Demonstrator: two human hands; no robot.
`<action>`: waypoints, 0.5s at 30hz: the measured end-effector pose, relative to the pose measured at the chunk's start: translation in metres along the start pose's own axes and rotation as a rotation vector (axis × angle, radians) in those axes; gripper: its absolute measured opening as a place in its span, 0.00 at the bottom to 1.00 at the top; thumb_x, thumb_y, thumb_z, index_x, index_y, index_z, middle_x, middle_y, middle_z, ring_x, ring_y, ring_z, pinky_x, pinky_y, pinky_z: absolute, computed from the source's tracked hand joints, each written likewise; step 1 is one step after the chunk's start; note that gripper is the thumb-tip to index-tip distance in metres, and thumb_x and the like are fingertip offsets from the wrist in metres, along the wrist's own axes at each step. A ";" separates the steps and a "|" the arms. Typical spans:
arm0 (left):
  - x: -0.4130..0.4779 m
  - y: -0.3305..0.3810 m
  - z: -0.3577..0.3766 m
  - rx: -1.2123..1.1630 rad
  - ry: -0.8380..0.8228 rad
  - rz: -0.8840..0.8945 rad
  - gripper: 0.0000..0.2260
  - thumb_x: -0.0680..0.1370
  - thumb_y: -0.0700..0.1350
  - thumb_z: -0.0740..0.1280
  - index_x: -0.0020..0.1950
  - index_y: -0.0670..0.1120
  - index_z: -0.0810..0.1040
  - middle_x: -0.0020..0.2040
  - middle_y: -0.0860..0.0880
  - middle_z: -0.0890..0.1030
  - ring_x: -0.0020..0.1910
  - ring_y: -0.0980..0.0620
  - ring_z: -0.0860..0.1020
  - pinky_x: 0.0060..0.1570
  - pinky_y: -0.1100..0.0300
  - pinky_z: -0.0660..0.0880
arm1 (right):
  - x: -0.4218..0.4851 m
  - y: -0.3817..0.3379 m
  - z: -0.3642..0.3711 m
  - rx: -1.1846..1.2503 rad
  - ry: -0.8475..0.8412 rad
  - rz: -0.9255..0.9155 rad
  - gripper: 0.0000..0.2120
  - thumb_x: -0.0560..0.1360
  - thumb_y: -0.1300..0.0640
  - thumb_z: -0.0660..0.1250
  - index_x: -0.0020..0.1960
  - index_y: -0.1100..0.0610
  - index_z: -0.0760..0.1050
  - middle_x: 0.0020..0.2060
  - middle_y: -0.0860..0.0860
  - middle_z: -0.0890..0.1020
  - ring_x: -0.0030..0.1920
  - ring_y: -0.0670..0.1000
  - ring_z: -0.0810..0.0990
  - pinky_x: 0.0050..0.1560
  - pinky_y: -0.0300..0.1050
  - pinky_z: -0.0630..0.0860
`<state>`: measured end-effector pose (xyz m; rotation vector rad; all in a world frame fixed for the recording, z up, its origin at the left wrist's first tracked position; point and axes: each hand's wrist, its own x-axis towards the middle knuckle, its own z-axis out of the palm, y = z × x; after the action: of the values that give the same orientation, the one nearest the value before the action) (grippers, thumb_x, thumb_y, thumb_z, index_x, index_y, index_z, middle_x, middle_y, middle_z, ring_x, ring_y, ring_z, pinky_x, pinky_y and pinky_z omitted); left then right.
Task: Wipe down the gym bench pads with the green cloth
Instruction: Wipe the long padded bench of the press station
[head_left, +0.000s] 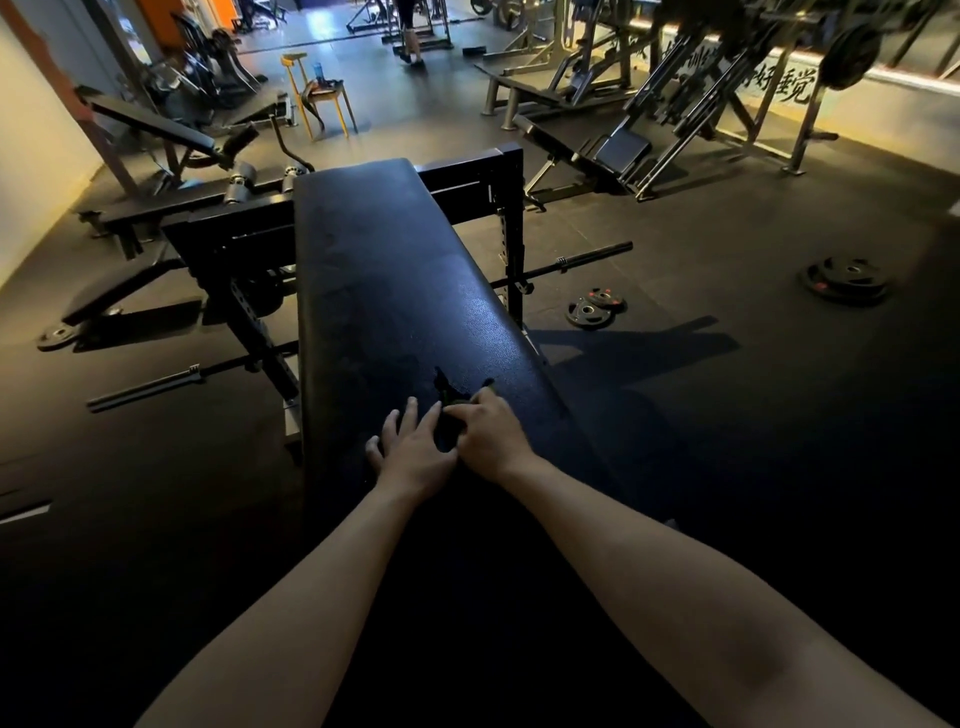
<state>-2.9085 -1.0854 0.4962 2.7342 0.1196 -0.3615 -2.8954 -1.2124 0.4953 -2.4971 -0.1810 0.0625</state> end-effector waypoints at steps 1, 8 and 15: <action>0.001 -0.001 0.000 -0.001 0.000 -0.002 0.33 0.78 0.62 0.62 0.81 0.60 0.55 0.83 0.52 0.46 0.81 0.49 0.43 0.76 0.44 0.45 | -0.001 0.001 -0.002 -0.008 -0.004 -0.034 0.20 0.75 0.61 0.63 0.65 0.51 0.79 0.57 0.58 0.73 0.58 0.61 0.71 0.61 0.47 0.71; -0.006 0.002 0.002 -0.035 0.024 -0.004 0.35 0.76 0.67 0.63 0.80 0.61 0.57 0.83 0.54 0.46 0.81 0.50 0.42 0.77 0.43 0.41 | -0.001 0.075 -0.052 -0.148 0.235 0.194 0.24 0.75 0.66 0.59 0.69 0.53 0.76 0.61 0.60 0.69 0.60 0.62 0.68 0.63 0.49 0.69; -0.004 0.002 0.004 -0.036 0.034 -0.005 0.35 0.76 0.67 0.63 0.80 0.61 0.57 0.83 0.53 0.46 0.81 0.49 0.42 0.76 0.42 0.41 | -0.001 0.037 -0.028 -0.066 0.223 0.247 0.21 0.75 0.63 0.59 0.65 0.52 0.78 0.59 0.60 0.70 0.60 0.62 0.70 0.63 0.46 0.66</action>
<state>-2.9135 -1.0890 0.4942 2.7056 0.1415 -0.3109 -2.8900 -1.2586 0.4960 -2.5567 0.2218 -0.1219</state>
